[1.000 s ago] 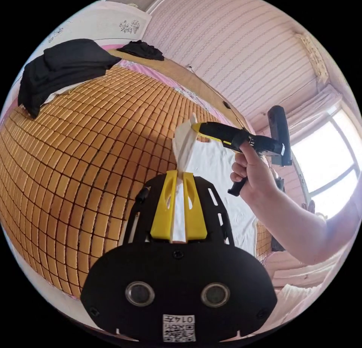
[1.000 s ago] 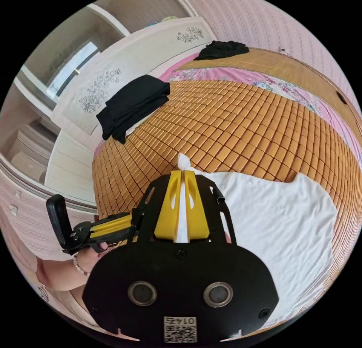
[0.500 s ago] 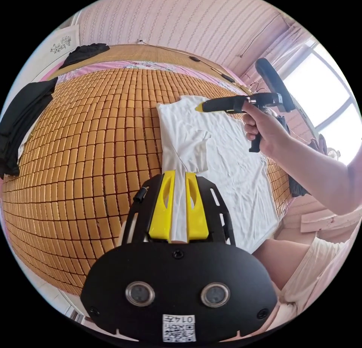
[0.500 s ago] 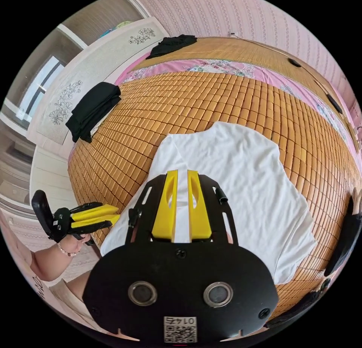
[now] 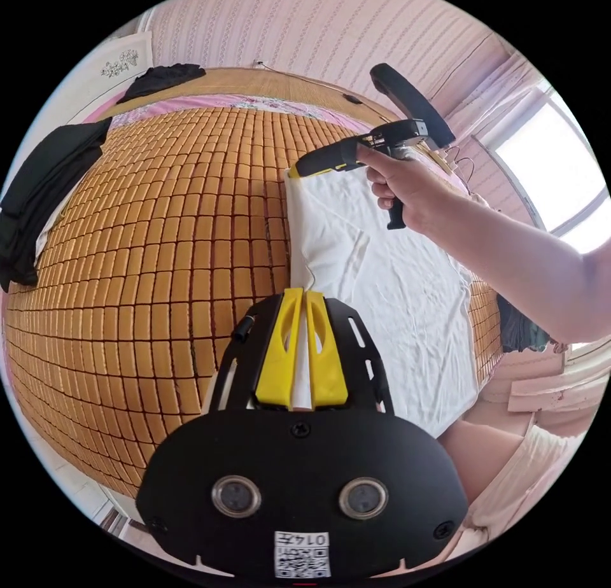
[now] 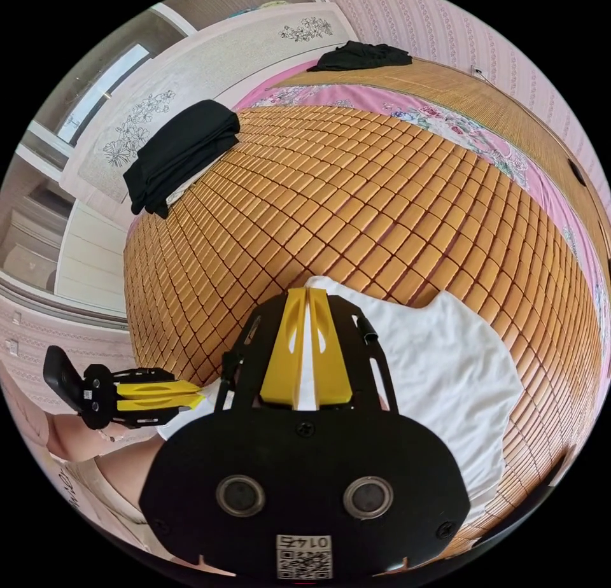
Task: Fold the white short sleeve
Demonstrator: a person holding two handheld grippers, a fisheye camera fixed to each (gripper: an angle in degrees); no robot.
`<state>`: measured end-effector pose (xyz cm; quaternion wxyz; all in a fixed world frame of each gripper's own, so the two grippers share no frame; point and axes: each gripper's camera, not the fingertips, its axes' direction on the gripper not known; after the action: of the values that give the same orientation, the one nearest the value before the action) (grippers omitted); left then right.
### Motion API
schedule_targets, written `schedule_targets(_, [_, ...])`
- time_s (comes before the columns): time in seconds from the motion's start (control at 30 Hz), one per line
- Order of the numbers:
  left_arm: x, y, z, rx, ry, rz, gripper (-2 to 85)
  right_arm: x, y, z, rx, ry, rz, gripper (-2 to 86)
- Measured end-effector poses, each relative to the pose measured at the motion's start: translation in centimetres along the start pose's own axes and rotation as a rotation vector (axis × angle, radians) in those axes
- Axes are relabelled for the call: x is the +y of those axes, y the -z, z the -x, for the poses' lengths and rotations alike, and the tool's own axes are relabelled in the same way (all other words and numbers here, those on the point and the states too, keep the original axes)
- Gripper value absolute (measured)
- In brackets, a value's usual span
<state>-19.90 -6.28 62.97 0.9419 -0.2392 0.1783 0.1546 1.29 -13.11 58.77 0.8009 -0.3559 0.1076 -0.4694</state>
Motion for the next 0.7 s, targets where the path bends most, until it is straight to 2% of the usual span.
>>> schedule_targets(0.1, [-0.6,-1.8,0.1,-0.025,0.015,0.072,3.9,0.6,-2.5,-0.7,-0.025,-0.025,0.024,3.3])
schedule_targets(0.27, [-1.9,-1.6,-1.3,-0.042,0.015,0.079,5.2,5.4,0.2,-1.8,0.007,-0.085,-0.115,7.3])
schedule_targets(0.37, [-3.3,-0.6,-3.0,0.030,-0.030,0.031,4.6,13.1,3.8,-3.0,0.064,-0.199,-0.228,7.0])
schedule_targets(0.43, [-4.6,-0.6,-4.6,0.087,-0.083,0.023,4.3,21.4,5.8,-3.5,0.178,-0.328,-0.271,5.4])
schedule_targets(0.57, [-9.0,-3.0,-10.4,0.174,-0.250,0.042,4.2,33.5,5.9,-5.6,0.301,-0.617,-0.172,4.8])
schedule_targets(0.63, [-11.3,-4.7,-13.4,0.208,-0.322,0.058,4.1,40.0,5.0,-6.9,0.305,-0.776,-0.124,5.7])
schedule_targets(0.7, [-13.7,-6.5,-16.8,0.248,-0.408,0.068,4.2,43.3,4.1,-7.4,0.272,-0.841,-0.132,6.6])
